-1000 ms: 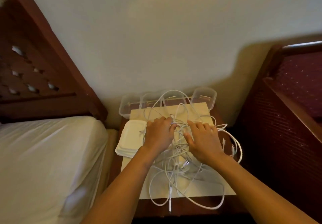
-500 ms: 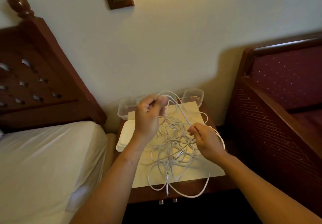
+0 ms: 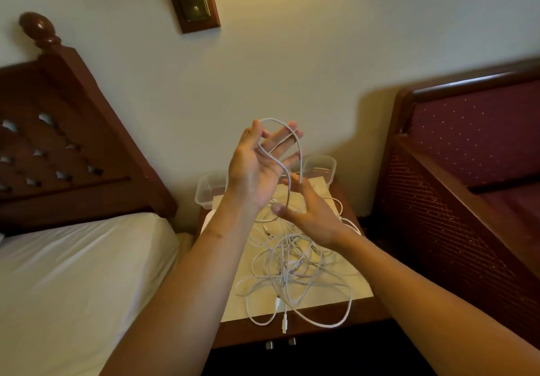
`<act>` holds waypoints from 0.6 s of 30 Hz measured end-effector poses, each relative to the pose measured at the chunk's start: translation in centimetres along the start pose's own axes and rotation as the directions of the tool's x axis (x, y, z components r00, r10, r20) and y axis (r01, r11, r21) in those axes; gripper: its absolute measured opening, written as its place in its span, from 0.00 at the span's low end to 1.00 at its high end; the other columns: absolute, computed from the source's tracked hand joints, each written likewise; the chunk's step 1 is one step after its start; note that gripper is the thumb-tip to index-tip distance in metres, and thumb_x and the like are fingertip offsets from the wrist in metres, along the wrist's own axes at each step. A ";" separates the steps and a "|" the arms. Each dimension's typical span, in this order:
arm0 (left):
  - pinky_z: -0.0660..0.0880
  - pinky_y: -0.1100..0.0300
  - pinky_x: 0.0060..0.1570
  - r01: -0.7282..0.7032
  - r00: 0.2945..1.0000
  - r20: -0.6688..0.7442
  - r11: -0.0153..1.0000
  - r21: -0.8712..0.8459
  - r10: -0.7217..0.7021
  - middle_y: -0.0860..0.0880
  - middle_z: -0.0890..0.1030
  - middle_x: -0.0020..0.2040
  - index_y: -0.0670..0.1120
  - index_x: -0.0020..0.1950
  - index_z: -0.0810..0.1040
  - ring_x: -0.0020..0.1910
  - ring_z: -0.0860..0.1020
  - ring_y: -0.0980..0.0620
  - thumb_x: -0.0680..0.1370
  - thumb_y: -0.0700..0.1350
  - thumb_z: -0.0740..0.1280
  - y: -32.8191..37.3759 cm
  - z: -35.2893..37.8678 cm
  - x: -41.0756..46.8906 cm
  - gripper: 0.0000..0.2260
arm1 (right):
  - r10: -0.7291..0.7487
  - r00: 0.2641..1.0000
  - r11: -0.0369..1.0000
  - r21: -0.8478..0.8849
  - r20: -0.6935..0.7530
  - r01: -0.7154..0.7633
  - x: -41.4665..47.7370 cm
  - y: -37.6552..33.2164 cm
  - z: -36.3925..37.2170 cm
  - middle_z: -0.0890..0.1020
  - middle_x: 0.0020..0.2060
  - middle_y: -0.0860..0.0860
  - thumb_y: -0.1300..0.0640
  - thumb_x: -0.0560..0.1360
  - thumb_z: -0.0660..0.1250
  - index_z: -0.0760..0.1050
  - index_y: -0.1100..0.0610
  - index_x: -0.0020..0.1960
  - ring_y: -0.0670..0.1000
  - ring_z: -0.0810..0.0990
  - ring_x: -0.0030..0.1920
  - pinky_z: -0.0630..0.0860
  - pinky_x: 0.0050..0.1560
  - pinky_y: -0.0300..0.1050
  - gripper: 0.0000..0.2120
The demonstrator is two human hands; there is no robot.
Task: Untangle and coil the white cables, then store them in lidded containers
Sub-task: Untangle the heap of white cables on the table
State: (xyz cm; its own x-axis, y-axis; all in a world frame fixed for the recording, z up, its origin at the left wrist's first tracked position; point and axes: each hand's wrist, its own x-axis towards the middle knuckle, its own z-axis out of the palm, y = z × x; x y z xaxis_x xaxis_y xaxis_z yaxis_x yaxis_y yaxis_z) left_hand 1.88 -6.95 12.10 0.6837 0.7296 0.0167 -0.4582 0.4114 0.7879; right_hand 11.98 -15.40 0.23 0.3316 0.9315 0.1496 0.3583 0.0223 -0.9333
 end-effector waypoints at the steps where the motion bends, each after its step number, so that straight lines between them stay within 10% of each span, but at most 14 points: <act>1: 0.68 0.28 0.68 0.012 1.000 -0.008 0.999 -0.042 -0.013 0.35 0.83 0.60 0.48 0.42 0.70 0.63 0.81 0.35 0.87 0.52 0.59 -0.2 0.4 -0.1 0.15 | -0.022 0.999 1.000 0.019 -0.026 0.022 0.6 -0.4 1.0 0.77 0.67 0.41 0.36 0.73 0.73 0.69 0.47 0.72 0.40 0.74 0.67 0.71 0.64 0.40 0.32; 4: 0.73 0.30 0.64 -0.026 0.999 -0.046 0.990 -0.138 0.020 0.40 0.83 0.47 0.47 0.42 0.71 0.51 0.84 0.39 0.86 0.52 0.60 0.8 0.9 -0.2 0.15 | -0.046 0.989 0.998 0.039 -0.138 0.052 2.2 -0.3 3.4 0.85 0.44 0.45 0.52 0.80 0.70 0.80 0.54 0.56 0.41 0.83 0.47 0.77 0.50 0.44 0.07; 8: 0.73 0.56 0.38 -0.154 0.982 -0.128 0.984 -0.092 0.142 0.46 0.76 0.37 0.48 0.40 0.69 0.31 0.71 0.49 0.86 0.51 0.59 5.0 -0.5 -0.3 0.15 | -0.029 0.996 0.998 -0.063 -0.080 0.024 1.8 1.7 3.0 0.83 0.39 0.47 0.54 0.86 0.60 0.79 0.54 0.52 0.43 0.80 0.43 0.75 0.49 0.47 0.11; 13: 0.53 0.57 0.30 -0.250 0.935 -0.169 0.918 0.309 0.312 0.46 0.68 0.30 0.48 0.42 0.69 0.23 0.59 0.51 0.84 0.51 0.59 8.0 -4.5 -0.7 0.13 | -0.083 0.996 0.986 -0.141 0.025 0.085 1.9 2.3 1.0 0.82 0.44 0.48 0.57 0.87 0.57 0.78 0.56 0.50 0.48 0.80 0.48 0.76 0.54 0.49 0.12; 18: 0.69 0.57 0.29 -0.150 0.950 0.049 0.315 0.937 0.307 0.47 0.72 0.26 0.47 0.41 0.82 0.24 0.72 0.48 0.82 0.52 0.67 5.7 -7.8 -0.8 0.14 | -0.102 0.994 0.978 -0.179 0.041 0.108 3.5 0.0 -0.3 0.84 0.42 0.48 0.58 0.86 0.58 0.78 0.53 0.50 0.49 0.81 0.47 0.76 0.52 0.45 0.11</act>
State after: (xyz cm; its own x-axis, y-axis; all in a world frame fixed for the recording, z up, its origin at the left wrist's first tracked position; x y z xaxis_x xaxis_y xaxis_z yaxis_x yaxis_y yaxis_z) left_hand -5.67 -0.92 11.81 0.5370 0.7928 0.2882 0.2854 -0.4922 0.8224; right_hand 13.40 -12.26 0.84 0.2570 0.9385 0.2306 0.5424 0.0574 -0.8382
